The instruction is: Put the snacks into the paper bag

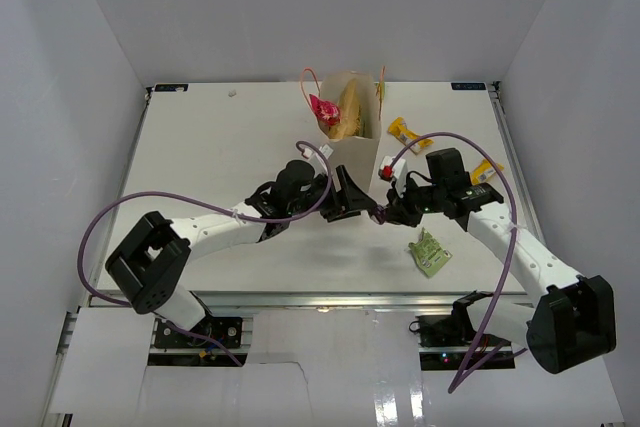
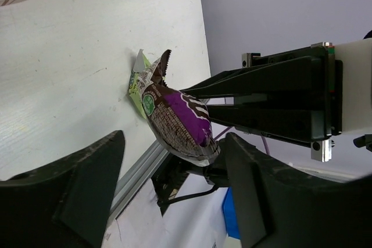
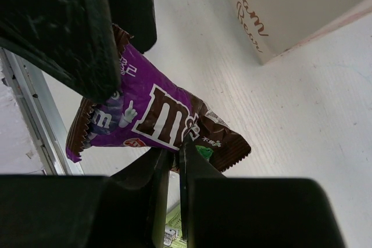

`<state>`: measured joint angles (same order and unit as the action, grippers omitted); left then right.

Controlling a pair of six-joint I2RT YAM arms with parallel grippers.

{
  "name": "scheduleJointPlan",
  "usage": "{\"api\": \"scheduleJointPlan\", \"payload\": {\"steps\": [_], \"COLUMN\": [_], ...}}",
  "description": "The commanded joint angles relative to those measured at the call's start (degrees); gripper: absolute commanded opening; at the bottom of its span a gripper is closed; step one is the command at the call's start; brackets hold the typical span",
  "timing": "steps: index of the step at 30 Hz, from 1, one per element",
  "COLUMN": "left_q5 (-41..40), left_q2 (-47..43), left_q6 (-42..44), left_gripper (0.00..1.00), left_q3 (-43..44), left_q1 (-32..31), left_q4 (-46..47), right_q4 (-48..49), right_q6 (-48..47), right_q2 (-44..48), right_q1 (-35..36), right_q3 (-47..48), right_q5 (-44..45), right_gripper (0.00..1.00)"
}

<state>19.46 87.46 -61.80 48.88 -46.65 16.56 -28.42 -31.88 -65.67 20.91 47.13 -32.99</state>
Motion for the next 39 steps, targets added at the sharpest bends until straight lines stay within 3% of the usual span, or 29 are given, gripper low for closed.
{"api": "scheduleJointPlan", "payload": {"steps": [1,6,11,15,18,19,21,27,34,39], "left_q5": [-0.65,-0.48,-0.83,-0.83,-0.57,-0.57,-1.09,-8.99,-14.09,-15.77], "left_q2": [-0.01,-0.27,-1.85,-3.7,-5.98,-6.68,-9.48,-18.53,-20.58,-13.57], "left_q6": [-0.25,0.1,0.98,1.94,4.49,5.63,11.05,28.8,39.63,44.3], "left_gripper": [0.76,0.54,0.19,0.01,0.0,0.0,0.0,0.0,0.0,0.0], "left_q3": [2.45,2.18,1.13,0.34,0.16,0.33,2.17,11.22,24.75,36.44], "left_q1": [-0.72,-0.72,-0.72,-0.72,-0.72,-0.72,-0.63,-0.72,-0.37,2.61], "left_q4": [0.58,0.58,0.49,-0.03,-1.78,-3.97,-7.83,-30.41,-36.15,-37.3], "right_q4": [1.97,1.88,1.79,0.66,-2.94,-5.82,-8.22,-14.38,-14.29,-13.94], "right_q6": [1.2,1.73,1.91,0.42,-2.04,-4.48,-6.35,-13.37,-13.65,-13.21], "right_q2": [1.16,0.81,0.28,0.28,0.37,0.45,0.63,3.88,5.2,5.11], "right_q1": [1.15,2.82,3.61,3.7,3.7,3.44,2.65,-4.63,-10.96,-13.78], "right_q3": [3.14,4.19,4.63,4.98,6.91,7.79,10.86,15.62,12.29,10.52], "right_q5": [-0.67,-1.02,-1.37,-2.69,-5.32,-6.28,-6.91,-7.79,-6.82,-7.79], "right_gripper": [0.08,0.08,0.12,0.2,0.45,0.61,0.68,0.74,0.75,0.75]}}
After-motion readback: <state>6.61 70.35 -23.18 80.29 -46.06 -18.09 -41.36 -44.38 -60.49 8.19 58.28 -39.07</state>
